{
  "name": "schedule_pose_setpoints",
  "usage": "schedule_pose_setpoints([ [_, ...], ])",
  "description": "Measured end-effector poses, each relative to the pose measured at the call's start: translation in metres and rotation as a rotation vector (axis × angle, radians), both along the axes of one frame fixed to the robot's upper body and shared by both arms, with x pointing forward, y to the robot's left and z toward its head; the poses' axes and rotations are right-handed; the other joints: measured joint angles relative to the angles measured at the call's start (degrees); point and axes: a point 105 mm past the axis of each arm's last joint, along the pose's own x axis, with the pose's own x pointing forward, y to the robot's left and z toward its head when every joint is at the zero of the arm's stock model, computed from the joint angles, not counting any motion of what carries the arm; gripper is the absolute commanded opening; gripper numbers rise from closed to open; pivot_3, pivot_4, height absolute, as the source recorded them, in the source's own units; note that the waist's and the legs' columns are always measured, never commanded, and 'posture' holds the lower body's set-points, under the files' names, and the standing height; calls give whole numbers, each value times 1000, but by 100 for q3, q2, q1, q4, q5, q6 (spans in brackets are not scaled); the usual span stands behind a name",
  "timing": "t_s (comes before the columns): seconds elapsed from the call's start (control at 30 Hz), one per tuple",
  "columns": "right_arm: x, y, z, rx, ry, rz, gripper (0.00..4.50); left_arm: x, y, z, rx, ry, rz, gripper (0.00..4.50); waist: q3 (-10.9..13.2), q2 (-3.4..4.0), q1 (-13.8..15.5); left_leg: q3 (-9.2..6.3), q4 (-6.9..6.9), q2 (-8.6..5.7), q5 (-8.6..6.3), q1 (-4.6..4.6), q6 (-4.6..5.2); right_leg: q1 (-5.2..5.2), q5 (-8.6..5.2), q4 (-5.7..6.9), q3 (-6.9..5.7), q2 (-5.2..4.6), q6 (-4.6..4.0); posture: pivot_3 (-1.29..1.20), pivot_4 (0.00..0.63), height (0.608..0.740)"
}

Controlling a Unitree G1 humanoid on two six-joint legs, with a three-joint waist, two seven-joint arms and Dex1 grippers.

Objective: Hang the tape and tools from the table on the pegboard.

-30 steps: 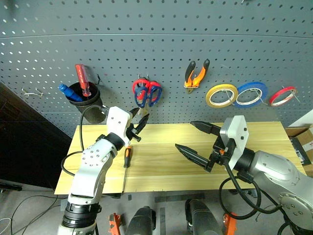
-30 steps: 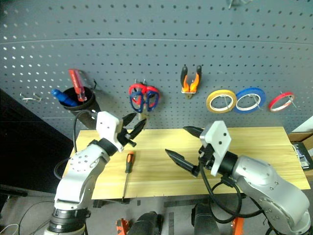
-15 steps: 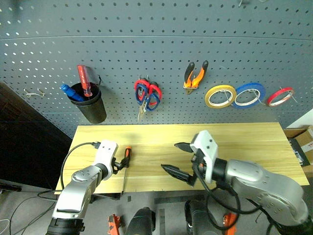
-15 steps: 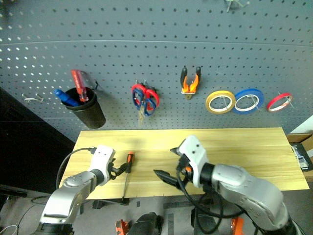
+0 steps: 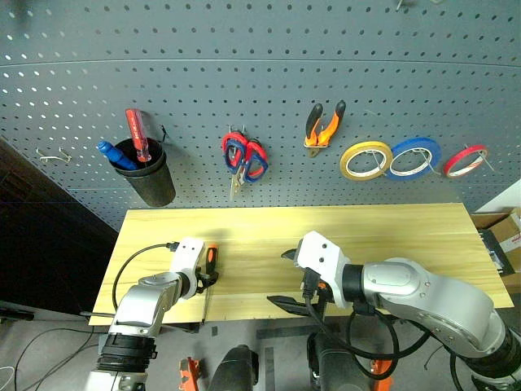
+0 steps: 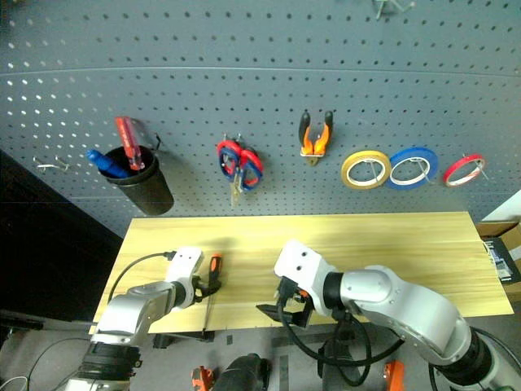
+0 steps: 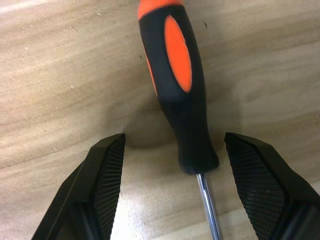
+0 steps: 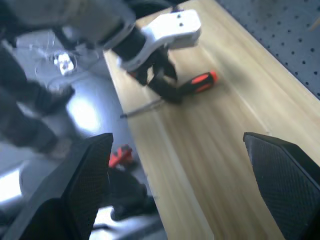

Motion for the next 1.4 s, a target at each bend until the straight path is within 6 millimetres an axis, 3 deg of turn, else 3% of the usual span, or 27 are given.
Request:
schedule_pose_setpoints([
  [0.2,1,0,0,-13,-23,12,4500,1,-1,0,-6,-4,-7,950,-1,0,1,0,0,0,0,0,0,-1,0,-1,0,-10,0,-50,218,740],
  [0.27,2,0,0,-13,-31,10,4500,2,-2,0,-7,-11,-9,524,-2,0,2,0,0,0,0,0,-1,-1,0,0,0,-12,0,-56,212,740],
  [0.5,1,0,1,0,-40,22,4500,6,-7,-2,-33,-30,-8,522,-54,0,12,0,1,-2,0,0,-1,1,0,-1,-1,-12,0,-56,187,740],
  [0.6,3,-4,3,15,-54,13,4500,5,-9,8,-18,-158,-58,522,-75,-14,8,0,-2,1,-1,0,-3,-1,0,-7,1,-19,0,-53,181,740],
  [0.87,13,-15,33,106,-180,-1,4500,-32,-34,56,-16,-549,-214,522,-133,-15,43,3,-2,3,-3,0,-5,4,1,-11,5,-22,-1,-6,164,740],
  [1.03,12,-24,59,195,-227,29,4500,-13,-38,113,16,-812,-222,522,-189,-15,228,-1,4,3,0,4,-2,17,10,-4,-8,8,-6,41,143,740],
  [1.2,9,-33,87,238,-275,74,4500,2,-52,196,4,-1124,-208,522,-285,-37,299,11,3,1,-1,5,-1,12,17,-13,2,12,-2,101,117,740],
  [1.4,19,-39,94,237,-283,71,4500,2,-57,243,-61,-1253,-140,522,-386,-60,338,14,3,1,0,4,-2,8,17,-10,4,14,-2,129,93,740],
])
